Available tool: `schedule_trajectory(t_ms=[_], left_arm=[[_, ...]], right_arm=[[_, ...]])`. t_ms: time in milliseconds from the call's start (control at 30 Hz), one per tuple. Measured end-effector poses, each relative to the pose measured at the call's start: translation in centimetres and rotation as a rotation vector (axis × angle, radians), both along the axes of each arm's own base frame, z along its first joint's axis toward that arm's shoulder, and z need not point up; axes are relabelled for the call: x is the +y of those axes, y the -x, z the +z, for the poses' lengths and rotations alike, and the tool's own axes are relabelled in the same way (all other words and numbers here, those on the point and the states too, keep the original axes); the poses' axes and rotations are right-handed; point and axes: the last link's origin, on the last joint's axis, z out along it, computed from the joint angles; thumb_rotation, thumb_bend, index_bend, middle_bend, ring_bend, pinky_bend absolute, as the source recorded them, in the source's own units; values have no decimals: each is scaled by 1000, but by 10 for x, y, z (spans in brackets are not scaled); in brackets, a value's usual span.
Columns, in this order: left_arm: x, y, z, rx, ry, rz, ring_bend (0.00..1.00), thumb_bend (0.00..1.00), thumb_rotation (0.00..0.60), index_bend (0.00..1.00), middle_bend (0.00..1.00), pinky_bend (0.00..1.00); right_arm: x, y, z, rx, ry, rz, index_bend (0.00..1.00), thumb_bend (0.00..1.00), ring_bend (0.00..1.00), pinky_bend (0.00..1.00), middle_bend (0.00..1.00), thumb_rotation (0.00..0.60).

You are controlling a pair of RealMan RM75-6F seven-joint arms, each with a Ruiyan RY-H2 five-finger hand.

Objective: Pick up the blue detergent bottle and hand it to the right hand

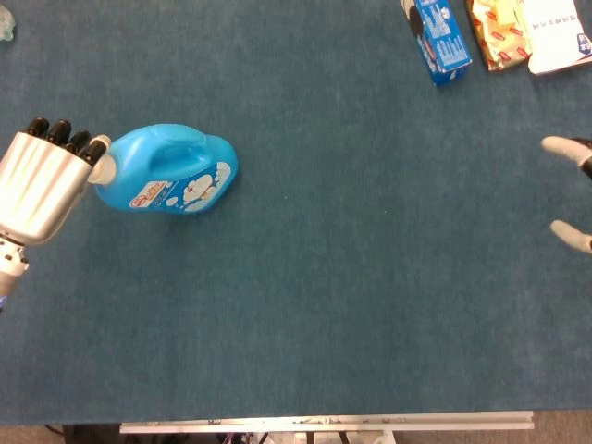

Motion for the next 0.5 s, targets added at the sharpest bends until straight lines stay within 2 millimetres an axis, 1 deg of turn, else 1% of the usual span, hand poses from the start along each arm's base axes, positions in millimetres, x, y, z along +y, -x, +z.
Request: schedule_trajectory(t_ms=[200,500], left_arm=[[-2,-12,3,-15,6,-31,505,422,600,583,616,600],[-4,-25,10,-55,5,-72,505,422,600,587,620,601]], right_arm=[[-6,-14,-5,-5,-27,44,203,145,289,219,291,600],[-17,-28,-11,-46,-53,61,203,146,289,219,291,600]])
